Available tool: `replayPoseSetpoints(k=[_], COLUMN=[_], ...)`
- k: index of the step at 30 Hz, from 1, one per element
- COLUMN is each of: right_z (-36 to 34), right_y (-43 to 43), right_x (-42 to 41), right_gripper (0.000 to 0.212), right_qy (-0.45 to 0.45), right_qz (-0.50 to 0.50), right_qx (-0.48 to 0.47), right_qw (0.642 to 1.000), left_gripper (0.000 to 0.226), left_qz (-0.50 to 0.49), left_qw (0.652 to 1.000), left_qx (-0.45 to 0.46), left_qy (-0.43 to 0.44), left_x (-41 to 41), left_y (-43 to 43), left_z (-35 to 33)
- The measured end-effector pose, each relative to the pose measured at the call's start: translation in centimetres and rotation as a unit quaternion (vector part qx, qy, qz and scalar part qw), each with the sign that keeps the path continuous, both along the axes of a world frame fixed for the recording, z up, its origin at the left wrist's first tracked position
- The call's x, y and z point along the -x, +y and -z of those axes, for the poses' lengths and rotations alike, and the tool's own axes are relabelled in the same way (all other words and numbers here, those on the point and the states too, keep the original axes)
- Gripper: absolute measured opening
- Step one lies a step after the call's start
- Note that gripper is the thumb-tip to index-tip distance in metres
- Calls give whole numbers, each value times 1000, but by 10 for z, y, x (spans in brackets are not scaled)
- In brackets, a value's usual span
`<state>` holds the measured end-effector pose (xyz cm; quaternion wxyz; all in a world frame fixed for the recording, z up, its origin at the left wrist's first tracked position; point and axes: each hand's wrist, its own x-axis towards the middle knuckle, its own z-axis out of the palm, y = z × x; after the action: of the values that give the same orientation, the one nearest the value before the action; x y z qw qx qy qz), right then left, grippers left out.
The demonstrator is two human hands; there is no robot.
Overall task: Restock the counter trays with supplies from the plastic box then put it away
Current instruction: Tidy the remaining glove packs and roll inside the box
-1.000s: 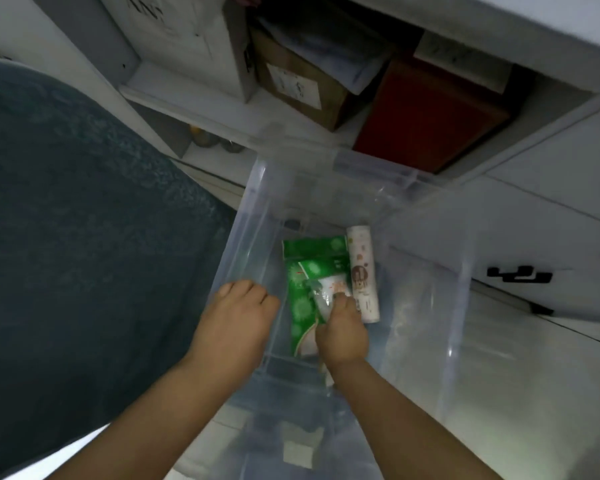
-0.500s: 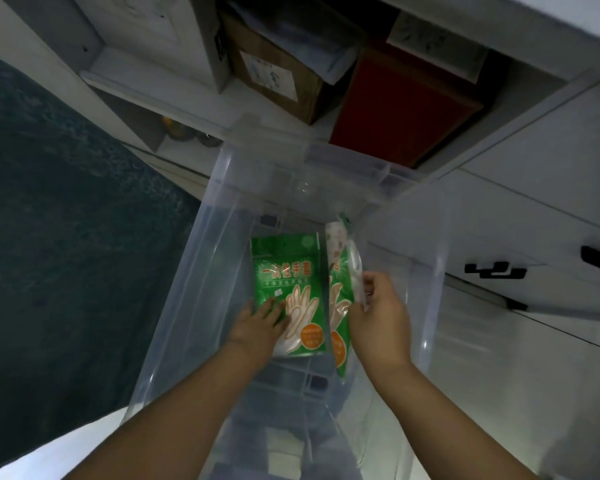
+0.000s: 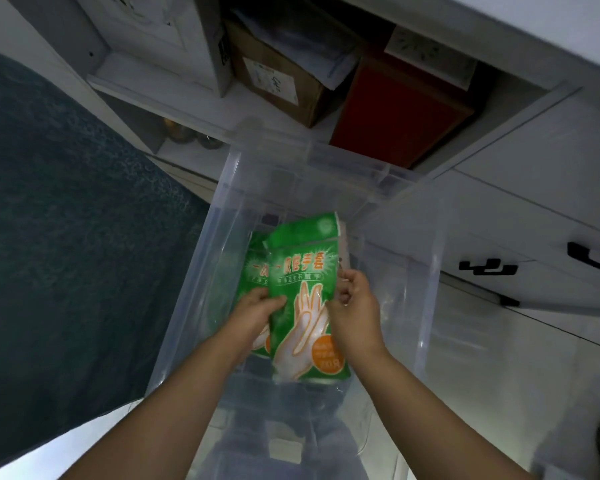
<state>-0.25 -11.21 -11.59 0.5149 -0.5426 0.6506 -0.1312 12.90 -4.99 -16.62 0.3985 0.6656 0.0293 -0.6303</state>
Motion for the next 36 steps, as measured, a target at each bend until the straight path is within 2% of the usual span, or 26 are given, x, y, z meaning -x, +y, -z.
replayPoseSetpoints(k=[2, 5, 8, 10, 14, 16, 18, 20, 22, 24, 26, 29, 32, 33, 36], right_z=[-7, -17, -27, -32, -32, -30, -29, -29, -29, -27, -21, -11, -9, -9, -12], right_y=[-2, -6, -7, -8, -11, -11, -11, -11, -12, -15, -17, -17, -17, -18, -18], right_x=[8, 20, 34, 44, 61, 66, 71, 75, 79, 84, 86, 88, 88, 88, 88], right_gripper=[39, 43, 37, 35, 31, 25, 24, 27, 25, 24, 27, 28, 27, 27, 26], right_qy=[69, 125, 162, 180, 216, 231, 240, 246, 253, 247, 235, 233, 221, 217, 216], right_qz=[-72, -141, -163, -173, -174, -182, -200, -208, -193, -178, -171, -160, -149, -149, -155], right_qx=[74, 158, 232, 284, 337, 354, 369, 388, 399, 403, 409, 420, 427, 427, 429], right_qw=[992, 969, 945, 926, 900, 888, 875, 864, 860, 863, 865, 862, 864, 865, 863], left_gripper=[14, 35, 74, 85, 77, 72, 69, 66, 69, 73, 78, 73, 65, 65, 67], left_qz=[0, 141, 276, 357, 561, 609, 613, 581, 547, 540, 560, 607, 617, 632, 709], left_qw=[997, 965, 895, 831, 731, 708, 705, 704, 706, 709, 684, 639, 636, 620, 538], left_qx=[0, -6, -18, -2, 26, 29, 24, 28, 64, 121, 157, 155, 163, 167, 167], left_qy=[-73, -223, -349, -426, -388, -357, -356, -407, -444, -437, -441, -447, -434, -433, -425], left_x=[-1, 2, 10, 15, 25, 27, 28, 34, 46, 63, 78, 93, 102, 105, 108], left_y=[5, 4, 4, 8, 14, 13, 10, 3, -10, -29, -51, -68, -52, -43, -20], left_z=[7, 20, 33, 42, 54, 59, 61, 57, 51, 50, 56, 77, 88, 88, 79])
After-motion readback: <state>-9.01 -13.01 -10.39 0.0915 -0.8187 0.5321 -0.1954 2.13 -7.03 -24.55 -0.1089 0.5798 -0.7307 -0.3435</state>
